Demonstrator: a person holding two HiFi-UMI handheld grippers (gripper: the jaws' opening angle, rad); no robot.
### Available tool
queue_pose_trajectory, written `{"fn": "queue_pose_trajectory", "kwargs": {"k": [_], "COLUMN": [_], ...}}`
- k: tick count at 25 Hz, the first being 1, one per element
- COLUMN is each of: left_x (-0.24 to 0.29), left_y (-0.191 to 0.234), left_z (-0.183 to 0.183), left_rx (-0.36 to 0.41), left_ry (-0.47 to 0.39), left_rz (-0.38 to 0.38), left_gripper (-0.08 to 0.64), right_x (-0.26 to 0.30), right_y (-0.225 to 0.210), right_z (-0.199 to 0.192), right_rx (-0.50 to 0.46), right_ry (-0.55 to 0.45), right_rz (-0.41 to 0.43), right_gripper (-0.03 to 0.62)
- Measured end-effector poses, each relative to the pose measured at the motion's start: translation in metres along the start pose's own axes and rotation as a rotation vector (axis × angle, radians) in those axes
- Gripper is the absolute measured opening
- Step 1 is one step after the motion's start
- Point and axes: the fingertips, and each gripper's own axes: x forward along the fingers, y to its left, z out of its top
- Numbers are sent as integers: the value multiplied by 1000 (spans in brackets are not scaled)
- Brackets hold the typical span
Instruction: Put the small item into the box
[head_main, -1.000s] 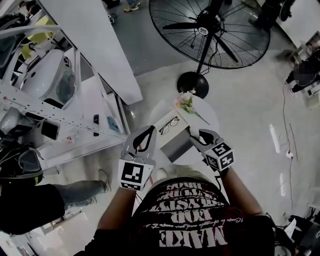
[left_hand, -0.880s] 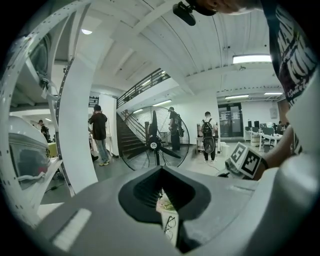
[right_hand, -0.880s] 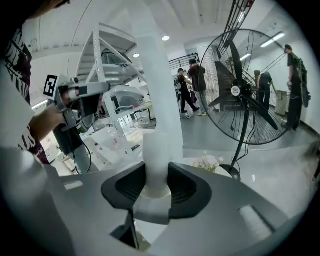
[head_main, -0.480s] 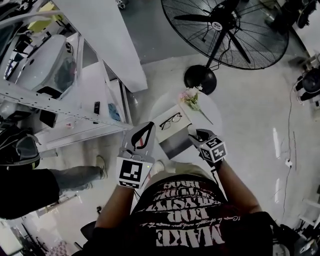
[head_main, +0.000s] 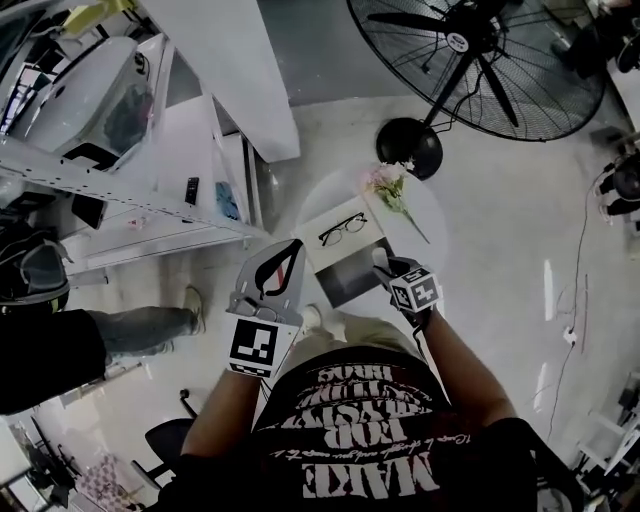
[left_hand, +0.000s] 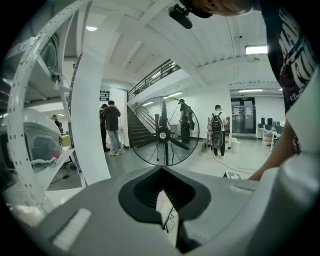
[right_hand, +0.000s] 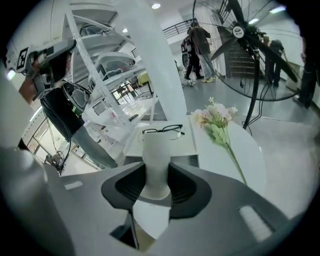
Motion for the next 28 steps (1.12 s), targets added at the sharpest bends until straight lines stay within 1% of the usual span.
{"fn": "queue_pose_trajectory", "kwargs": {"k": [7,11,13,15,17,19,21,25,27,28], "left_x": [-8,-18,-24,-31,-37,-40,-43,-49,-55,-57], "left_y": [1,9,13,18,22,24,24,24,26,27], "left_z": [-16,-24,-29,-37,-40,-40,-36,-25,-23,-22], "left_rx": [-22,-21,-26,-39,-47,-49,-42,-22,-18,-17], "left_ry": [28,49,62,76,81,76,63,23,9,2], "left_rz": [22,38,46,57,64,61,49,22,12,6], "left_gripper": [2,2,2,2,2,2,2,2,2,2], "right_x": [35,53,62,68,70,68,62,46,35,28], "right_y": [-21,-24,-22,-18,-15,-13,-11,-8,-3,-1], "right_z": [-36,-45,-52,-60,-66,-69,-67,-60,-56,-52], "right_rx": [53,64,90,121,119,112,122,147,144,127], "right_ry": [117,170,201,238,262,259,230,166,138,122], "right_rz": [-18,-20,-6,18,17,5,-4,-27,-45,-64], "right_gripper": [163,164,169,197,281,315,327,327,325,295]}}
